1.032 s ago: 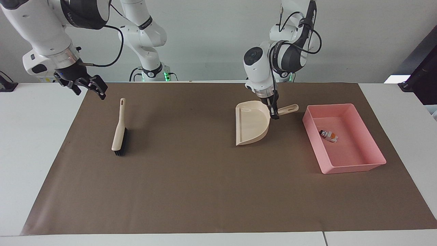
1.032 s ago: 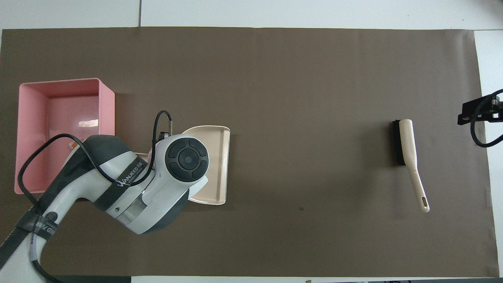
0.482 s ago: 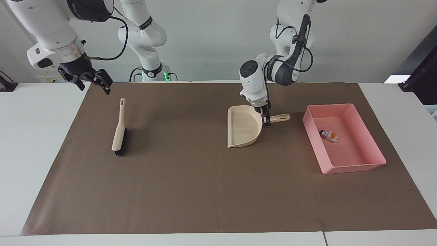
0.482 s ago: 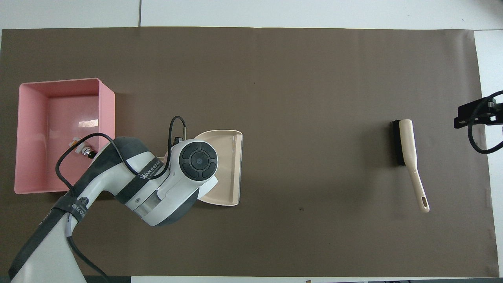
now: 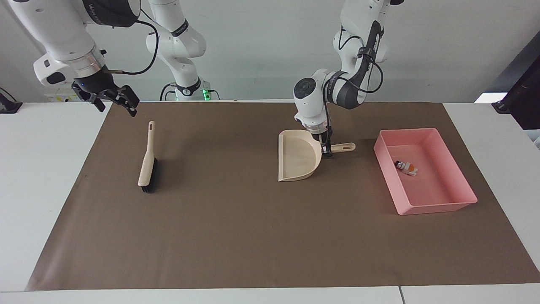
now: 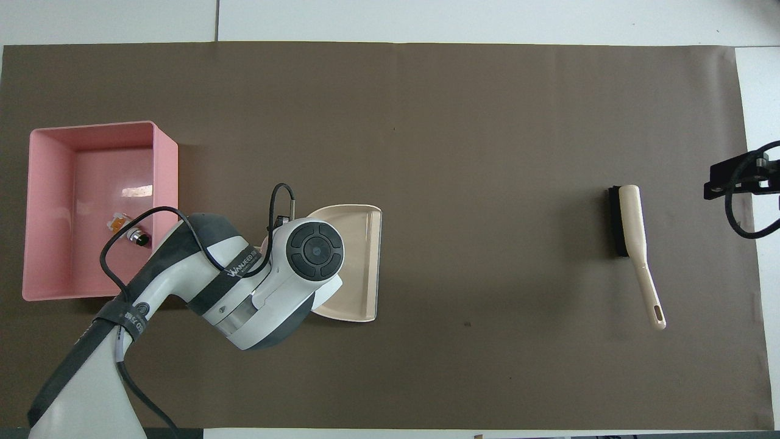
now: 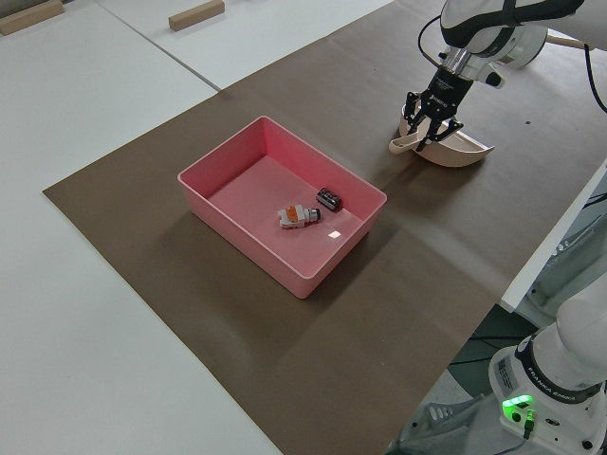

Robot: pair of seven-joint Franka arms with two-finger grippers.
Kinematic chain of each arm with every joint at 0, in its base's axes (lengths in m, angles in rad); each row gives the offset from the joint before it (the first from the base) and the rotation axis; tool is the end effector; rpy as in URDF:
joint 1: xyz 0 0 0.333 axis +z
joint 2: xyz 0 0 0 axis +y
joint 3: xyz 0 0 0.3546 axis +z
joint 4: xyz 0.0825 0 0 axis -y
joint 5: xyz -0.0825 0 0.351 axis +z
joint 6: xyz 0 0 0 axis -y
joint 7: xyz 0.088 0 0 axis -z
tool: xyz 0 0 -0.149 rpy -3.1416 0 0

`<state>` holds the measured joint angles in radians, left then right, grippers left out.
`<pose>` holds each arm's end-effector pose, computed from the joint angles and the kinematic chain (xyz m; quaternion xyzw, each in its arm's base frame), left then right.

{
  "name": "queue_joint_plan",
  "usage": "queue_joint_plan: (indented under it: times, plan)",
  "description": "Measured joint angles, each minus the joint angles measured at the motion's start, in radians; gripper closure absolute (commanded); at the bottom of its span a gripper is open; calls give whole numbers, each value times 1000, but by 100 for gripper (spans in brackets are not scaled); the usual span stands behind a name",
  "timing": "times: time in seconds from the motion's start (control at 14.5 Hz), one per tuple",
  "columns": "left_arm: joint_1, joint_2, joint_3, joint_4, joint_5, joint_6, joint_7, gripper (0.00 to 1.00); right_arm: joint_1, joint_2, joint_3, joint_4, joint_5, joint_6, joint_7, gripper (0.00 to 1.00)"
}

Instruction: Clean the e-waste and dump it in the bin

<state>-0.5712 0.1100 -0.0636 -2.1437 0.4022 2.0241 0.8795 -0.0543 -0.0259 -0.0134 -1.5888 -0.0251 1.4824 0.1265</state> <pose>0.4265 -0.2672 0.3595 -0.6340 0.7472 0.1311 0.1501 0.4979 -0.0378 0.6193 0.9943 -0.0975 -0.0399 0.0135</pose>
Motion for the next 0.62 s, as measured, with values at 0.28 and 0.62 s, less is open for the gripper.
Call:
queue_joint_plan:
  times: [0.28, 0.62]
  plan:
    - [9, -49, 14, 31, -1, -78, -59, 9, 11, 0, 1, 0, 0, -1, 0, 0]
    - [118, -141, 21, 33, -3, -158, -414, 2, 12, 0, 1, 0, 0, -1, 0, 0]
